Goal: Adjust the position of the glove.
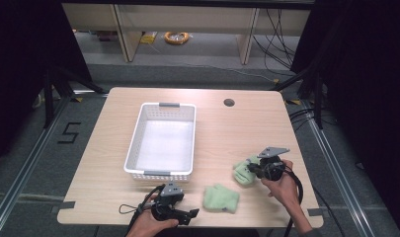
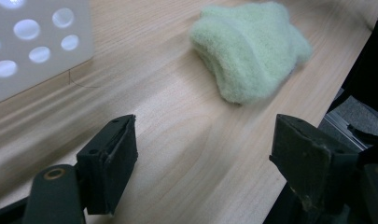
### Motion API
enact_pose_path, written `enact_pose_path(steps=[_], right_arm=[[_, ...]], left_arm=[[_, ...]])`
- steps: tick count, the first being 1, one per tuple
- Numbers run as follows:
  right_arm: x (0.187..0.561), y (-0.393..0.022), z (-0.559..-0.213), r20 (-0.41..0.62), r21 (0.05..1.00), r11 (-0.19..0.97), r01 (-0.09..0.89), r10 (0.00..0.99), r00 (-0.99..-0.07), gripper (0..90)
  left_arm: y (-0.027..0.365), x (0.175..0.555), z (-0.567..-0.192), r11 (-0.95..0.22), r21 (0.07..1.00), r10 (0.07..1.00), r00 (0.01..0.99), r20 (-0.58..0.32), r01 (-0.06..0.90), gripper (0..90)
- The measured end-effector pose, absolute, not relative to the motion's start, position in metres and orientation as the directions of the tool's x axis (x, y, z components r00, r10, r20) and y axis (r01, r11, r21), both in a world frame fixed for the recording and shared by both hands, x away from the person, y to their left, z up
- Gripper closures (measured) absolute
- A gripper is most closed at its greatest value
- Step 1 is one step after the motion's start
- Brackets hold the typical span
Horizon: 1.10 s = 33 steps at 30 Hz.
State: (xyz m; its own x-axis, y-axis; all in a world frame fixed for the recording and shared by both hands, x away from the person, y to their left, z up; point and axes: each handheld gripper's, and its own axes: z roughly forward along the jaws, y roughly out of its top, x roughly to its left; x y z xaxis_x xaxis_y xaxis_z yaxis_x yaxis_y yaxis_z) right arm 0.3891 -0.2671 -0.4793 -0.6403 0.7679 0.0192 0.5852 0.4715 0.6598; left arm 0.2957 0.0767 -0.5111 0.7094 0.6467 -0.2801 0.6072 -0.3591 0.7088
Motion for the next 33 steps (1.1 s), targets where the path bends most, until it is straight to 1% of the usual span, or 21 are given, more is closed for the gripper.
enact_pose_path(steps=[1,5,8,11,12,13,14,16,17,19,20,22,23,24,25,26,27,29,30,31,33], right_arm=[[0.387,-0.267,-0.476,0.018,0.67,0.468,0.576,0.766,-0.642,87.3],[0.38,-0.267,-0.466,0.027,0.697,0.442,0.565,0.771,-0.637,87.4],[0.376,-0.268,-0.46,0.029,0.726,0.429,0.538,0.762,-0.647,87.3],[0.368,-0.265,-0.453,0.052,0.731,0.409,0.547,0.766,-0.641,87.3],[0.365,-0.265,-0.451,0.047,0.735,0.417,0.535,0.756,-0.653,87.3],[0.359,-0.262,-0.448,0.079,0.738,0.393,0.549,0.757,-0.648,87.3],[0.357,-0.263,-0.446,0.063,0.749,0.402,0.527,0.748,-0.66,87.3],[0.349,-0.258,-0.44,0.065,0.755,0.401,0.518,0.741,-0.669,87.3],[0.344,-0.255,-0.438,0.08,0.762,0.383,0.522,0.744,-0.663,87.3],[0.339,-0.25,-0.435,0.079,0.768,0.395,0.504,0.723,-0.686,87.2],[0.337,-0.248,-0.434,0.068,0.775,0.401,0.488,0.715,-0.696,87.2],[0.33,-0.241,-0.432,0.097,0.775,0.39,0.498,0.705,-0.702,87.2],[0.328,-0.238,-0.433,0.085,0.784,0.398,0.476,0.691,-0.718,87.2],[0.323,-0.234,-0.433,0.103,0.781,0.389,0.488,0.692,-0.715,87.1],[0.322,-0.233,-0.434,0.083,0.786,0.407,0.466,0.678,-0.731,87.1],[0.317,-0.229,-0.434,0.112,0.779,0.394,0.488,0.678,-0.726,87.1],[0.316,-0.226,-0.436,0.103,0.784,0.403,0.473,0.666,-0.739,87.1],[0.312,-0.22,-0.44,0.114,0.777,0.409,0.478,0.655,-0.747,87.1],[0.31,-0.217,-0.442,0.113,0.773,0.413,0.482,0.658,-0.745,87.0],[0.306,-0.213,-0.445,0.134,0.765,0.407,0.499,0.657,-0.742,86.9],[0.306,-0.21,-0.448,0.128,0.765,0.418,0.49,0.646,-0.752,86.8]], left_arm=[[0.076,0.295,-0.511,-0.344,0.712,0.647,0.704,-0.293,0.612,21.8],[0.079,0.296,-0.51,-0.365,0.707,0.642,0.714,-0.28,0.605,21.9],[0.077,0.296,-0.511,-0.339,0.714,0.649,0.702,-0.294,0.613,21.9],[0.077,0.295,-0.511,-0.335,0.715,0.652,0.699,-0.294,0.613,22.0],[0.077,0.295,-0.511,-0.33,0.72,0.657,0.696,-0.289,0.611,22.0],[0.077,0.295,-0.511,-0.335,0.716,0.65,0.7,-0.295,0.612,22.0],[0.078,0.295,-0.51,-0.342,0.715,0.65,0.703,-0.289,0.61,22.0],[0.079,0.296,-0.51,-0.361,0.711,0.642,0.714,-0.28,0.604,22.0],[0.078,0.295,-0.51,-0.345,0.713,0.648,0.705,-0.289,0.61,22.0],[0.078,0.295,-0.51,-0.348,0.715,0.647,0.707,-0.285,0.606,22.0],[0.078,0.295,-0.51,-0.347,0.716,0.647,0.707,-0.285,0.606,22.1],[0.077,0.294,-0.51,-0.33,0.721,0.652,0.699,-0.293,0.61,22.2],[0.078,0.295,-0.51,-0.348,0.717,0.648,0.708,-0.283,0.604,22.3],[0.078,0.295,-0.51,-0.345,0.718,0.648,0.707,-0.284,0.605,22.3],[0.078,0.295,-0.51,-0.348,0.718,0.648,0.708,-0.281,0.603,22.4],[0.077,0.294,-0.51,-0.335,0.721,0.65,0.702,-0.289,0.607,22.4],[0.077,0.294,-0.51,-0.338,0.72,0.648,0.705,-0.289,0.606,22.4],[0.076,0.293,-0.511,-0.331,0.719,0.652,0.699,-0.294,0.611,22.5],[0.078,0.294,-0.51,-0.365,0.715,0.638,0.719,-0.276,0.597,22.6],[0.078,0.294,-0.51,-0.36,0.716,0.639,0.717,-0.279,0.599,22.6],[0.078,0.293,-0.51,-0.36,0.715,0.64,0.716,-0.278,0.6,22.7]])
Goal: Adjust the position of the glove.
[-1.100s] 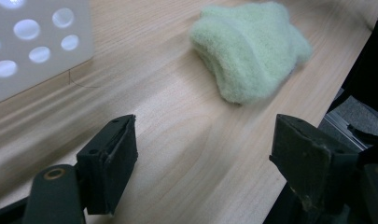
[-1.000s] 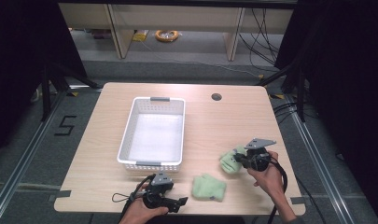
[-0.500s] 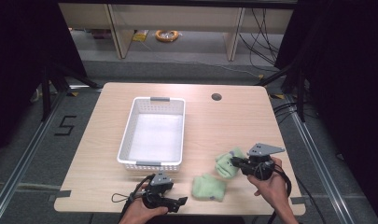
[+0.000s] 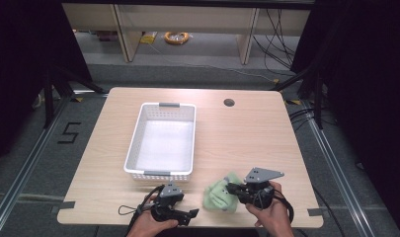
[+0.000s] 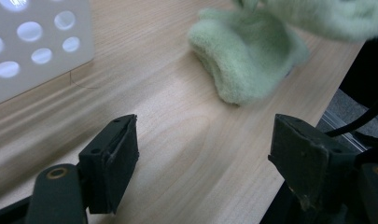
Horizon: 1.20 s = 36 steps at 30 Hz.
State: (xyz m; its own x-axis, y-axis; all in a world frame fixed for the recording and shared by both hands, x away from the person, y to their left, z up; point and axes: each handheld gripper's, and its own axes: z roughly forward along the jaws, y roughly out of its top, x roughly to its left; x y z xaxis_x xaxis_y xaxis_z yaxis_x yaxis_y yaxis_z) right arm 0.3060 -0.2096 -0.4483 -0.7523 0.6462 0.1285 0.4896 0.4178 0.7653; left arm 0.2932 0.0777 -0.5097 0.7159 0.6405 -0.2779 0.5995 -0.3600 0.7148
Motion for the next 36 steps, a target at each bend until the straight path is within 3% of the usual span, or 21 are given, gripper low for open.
enact_pose_path(steps=[11,13,15,21,24,27,34,36], right_arm=[[0.306,-0.194,-0.476,0.162,0.701,0.445,0.557,0.661,-0.733,82.3],[0.306,-0.193,-0.478,0.16,0.708,0.442,0.551,0.66,-0.734,79.0],[0.307,-0.194,-0.478,0.168,0.713,0.438,0.548,0.652,-0.739,69.7],[0.308,-0.207,-0.461,0.151,0.727,0.433,0.533,0.656,-0.74,60.2],[0.314,-0.217,-0.457,0.103,0.746,0.452,0.489,0.647,-0.755,60.3],[0.32,-0.229,-0.458,0.091,0.734,0.449,0.51,0.679,-0.728,61.3],[0.337,-0.233,-0.478,0.175,0.694,0.432,0.576,0.674,-0.717,61.6],[0.341,-0.231,-0.482,0.204,0.683,0.427,0.592,0.667,-0.717,62.8]], left_arm=[[0.071,0.288,-0.509,-0.335,0.738,0.626,0.724,-0.291,0.586,27.1],[0.069,0.287,-0.508,-0.35,0.744,0.614,0.74,-0.275,0.568,30.9],[0.066,0.284,-0.507,-0.342,0.754,0.604,0.746,-0.281,0.561,36.5],[0.058,0.283,-0.5,-0.353,0.768,0.567,0.775,-0.279,0.535,41.5],[0.052,0.284,-0.498,-0.359,0.766,0.555,0.782,-0.283,0.532,42.5],[0.045,0.285,-0.498,-0.361,0.779,0.558,0.788,-0.26,0.513,44.4],[0.032,0.289,-0.5,-0.42,0.783,0.547,0.817,-0.184,0.458,52.8],[0.03,0.289,-0.503,-0.405,0.783,0.555,0.808,-0.2,0.472,55.6]])
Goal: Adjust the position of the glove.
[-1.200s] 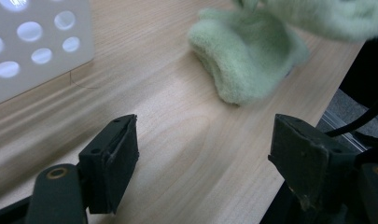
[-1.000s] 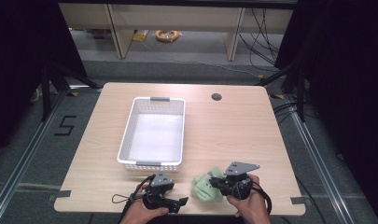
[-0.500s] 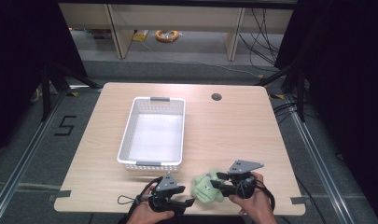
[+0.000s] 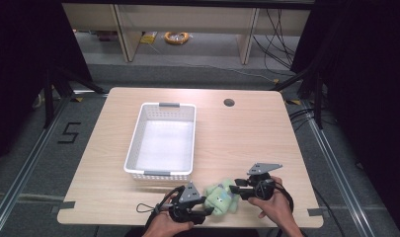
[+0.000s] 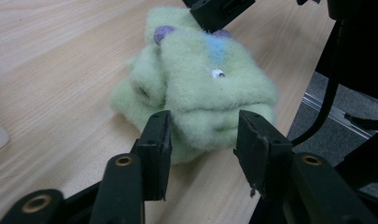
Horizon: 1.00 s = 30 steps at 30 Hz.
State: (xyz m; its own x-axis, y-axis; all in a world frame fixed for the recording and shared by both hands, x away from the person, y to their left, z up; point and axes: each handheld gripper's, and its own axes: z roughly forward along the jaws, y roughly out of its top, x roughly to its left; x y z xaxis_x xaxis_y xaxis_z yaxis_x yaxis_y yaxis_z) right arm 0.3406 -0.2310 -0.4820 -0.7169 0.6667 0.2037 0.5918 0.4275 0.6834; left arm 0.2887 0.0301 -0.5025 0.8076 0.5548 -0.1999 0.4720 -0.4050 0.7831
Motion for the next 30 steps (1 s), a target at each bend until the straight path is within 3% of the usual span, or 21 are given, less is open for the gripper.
enact_pose_path(steps=[4,6,9,13,21,29,30], right_arm=[[0.342,-0.23,-0.488,0.234,0.666,0.432,0.609,0.654,-0.72,77.1],[0.34,-0.23,-0.486,0.227,0.673,0.431,0.601,0.653,-0.723,84.5],[0.339,-0.231,-0.484,0.215,0.683,0.432,0.589,0.652,-0.727,86.2],[0.335,-0.232,-0.477,0.247,0.704,0.4,0.587,0.637,-0.73,87.0],[0.308,-0.234,-0.465,0.301,0.721,0.331,0.608,0.641,-0.706,87.0],[0.286,-0.23,-0.472,0.34,0.732,0.254,0.632,0.667,-0.662,87.0],[0.287,-0.231,-0.473,0.298,0.748,0.277,0.602,0.671,-0.679,87.0]], left_arm=[[0.032,0.292,-0.503,-0.412,0.787,0.549,0.814,-0.188,0.459,66.3],[0.033,0.294,-0.503,-0.393,0.778,0.551,0.803,-0.227,0.49,72.5],[0.034,0.296,-0.505,-0.381,0.778,0.553,0.797,-0.242,0.5,79.7],[0.035,0.295,-0.499,-0.367,0.779,0.546,0.796,-0.263,0.509,81.7],[0.041,0.307,-0.472,-0.365,0.804,0.513,0.822,-0.247,0.47,82.5],[0.039,0.333,-0.475,-0.335,0.777,0.536,0.786,-0.308,0.533,82.8],[0.038,0.336,-0.476,-0.339,0.772,0.535,0.785,-0.312,0.537,82.8]])
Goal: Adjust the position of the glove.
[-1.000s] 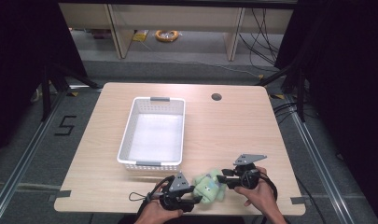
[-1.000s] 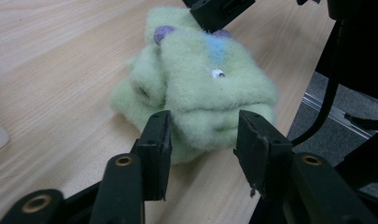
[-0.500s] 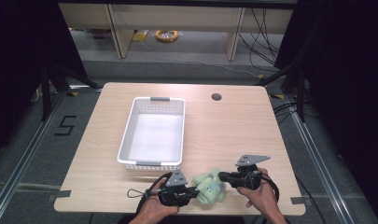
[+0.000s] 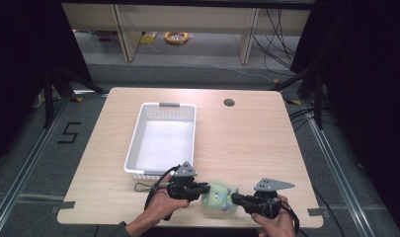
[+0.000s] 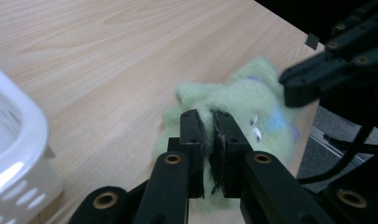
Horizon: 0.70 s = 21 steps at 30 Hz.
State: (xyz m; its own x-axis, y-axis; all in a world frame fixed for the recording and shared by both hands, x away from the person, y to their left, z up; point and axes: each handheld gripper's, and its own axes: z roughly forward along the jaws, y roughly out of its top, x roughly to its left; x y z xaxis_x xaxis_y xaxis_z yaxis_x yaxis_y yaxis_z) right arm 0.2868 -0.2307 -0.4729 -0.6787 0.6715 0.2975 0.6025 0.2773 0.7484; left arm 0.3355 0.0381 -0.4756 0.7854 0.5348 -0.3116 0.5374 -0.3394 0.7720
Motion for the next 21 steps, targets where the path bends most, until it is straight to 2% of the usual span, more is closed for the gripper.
enact_pose_path(steps=[2,3,6,13,17,21], right_arm=[[0.284,-0.229,-0.475,0.329,0.733,0.262,0.628,0.672,-0.664,87.0],[0.282,-0.229,-0.476,0.341,0.713,0.263,0.65,0.68,-0.649,87.0],[0.283,-0.232,-0.481,0.317,0.718,0.282,0.636,0.681,-0.66,86.7],[0.285,-0.234,-0.492,0.357,0.682,0.275,0.677,0.683,-0.637,83.2],[0.286,-0.235,-0.492,0.333,0.682,0.299,0.667,0.685,-0.648,74.8],[0.286,-0.237,-0.488,0.359,0.68,0.265,0.684,0.693,-0.625,61.4]], left_arm=[[0.036,0.338,-0.477,-0.345,0.769,0.536,0.786,-0.308,0.538,82.7],[0.034,0.338,-0.478,-0.332,0.76,0.536,0.775,-0.334,0.558,82.6],[0.034,0.338,-0.482,-0.344,0.751,0.527,0.778,-0.343,0.564,82.3],[0.039,0.341,-0.493,-0.344,0.727,0.551,0.754,-0.357,0.595,78.9],[0.04,0.342,-0.496,-0.344,0.711,0.562,0.741,-0.368,0.614,72.3],[0.044,0.34,-0.495,-0.337,0.71,0.568,0.735,-0.37,0.618,65.4]])
